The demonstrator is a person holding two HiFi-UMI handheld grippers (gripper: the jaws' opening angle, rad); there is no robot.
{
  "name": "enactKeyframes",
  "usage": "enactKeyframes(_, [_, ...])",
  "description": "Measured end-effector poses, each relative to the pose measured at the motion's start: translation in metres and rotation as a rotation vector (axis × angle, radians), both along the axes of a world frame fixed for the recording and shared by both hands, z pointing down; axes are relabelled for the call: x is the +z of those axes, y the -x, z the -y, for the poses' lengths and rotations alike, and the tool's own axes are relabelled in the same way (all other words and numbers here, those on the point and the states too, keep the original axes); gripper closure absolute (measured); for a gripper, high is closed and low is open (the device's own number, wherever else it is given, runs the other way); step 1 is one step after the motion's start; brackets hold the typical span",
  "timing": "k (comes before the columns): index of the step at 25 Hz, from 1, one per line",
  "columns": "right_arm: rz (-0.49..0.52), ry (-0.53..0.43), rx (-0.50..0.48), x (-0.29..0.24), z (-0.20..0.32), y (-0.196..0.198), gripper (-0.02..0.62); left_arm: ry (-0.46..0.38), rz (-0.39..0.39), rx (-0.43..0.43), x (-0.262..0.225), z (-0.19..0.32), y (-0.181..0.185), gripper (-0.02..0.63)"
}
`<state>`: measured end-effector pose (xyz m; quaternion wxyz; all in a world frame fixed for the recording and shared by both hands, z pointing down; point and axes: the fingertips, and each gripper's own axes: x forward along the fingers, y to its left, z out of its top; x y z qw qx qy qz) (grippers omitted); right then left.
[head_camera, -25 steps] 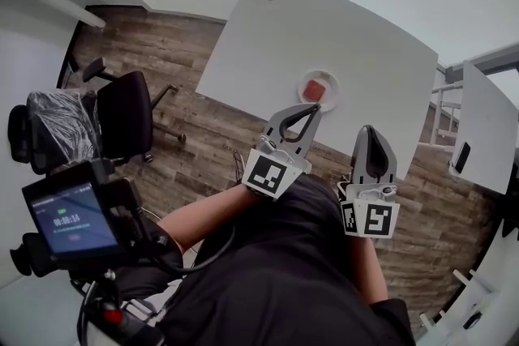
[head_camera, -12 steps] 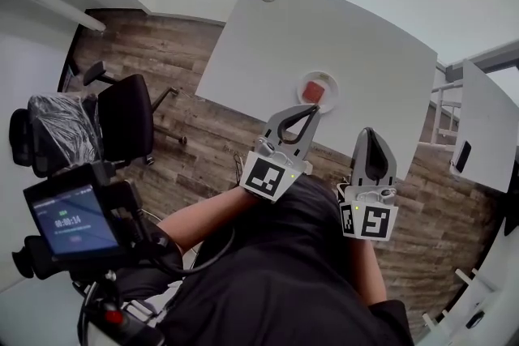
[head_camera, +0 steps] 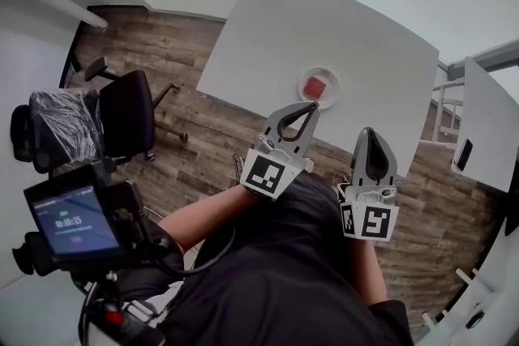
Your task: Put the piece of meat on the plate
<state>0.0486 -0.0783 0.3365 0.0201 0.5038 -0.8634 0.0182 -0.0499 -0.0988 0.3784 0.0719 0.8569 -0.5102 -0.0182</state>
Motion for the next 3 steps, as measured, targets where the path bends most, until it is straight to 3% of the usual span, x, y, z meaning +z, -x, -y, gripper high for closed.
enactKeyframes(3, [-0.002, 0.004, -0.005, -0.0015, -0.0009, -0.001, 0.589, 0.01, 0.011, -0.002, 0.002, 0.0, -0.0002, 0.6])
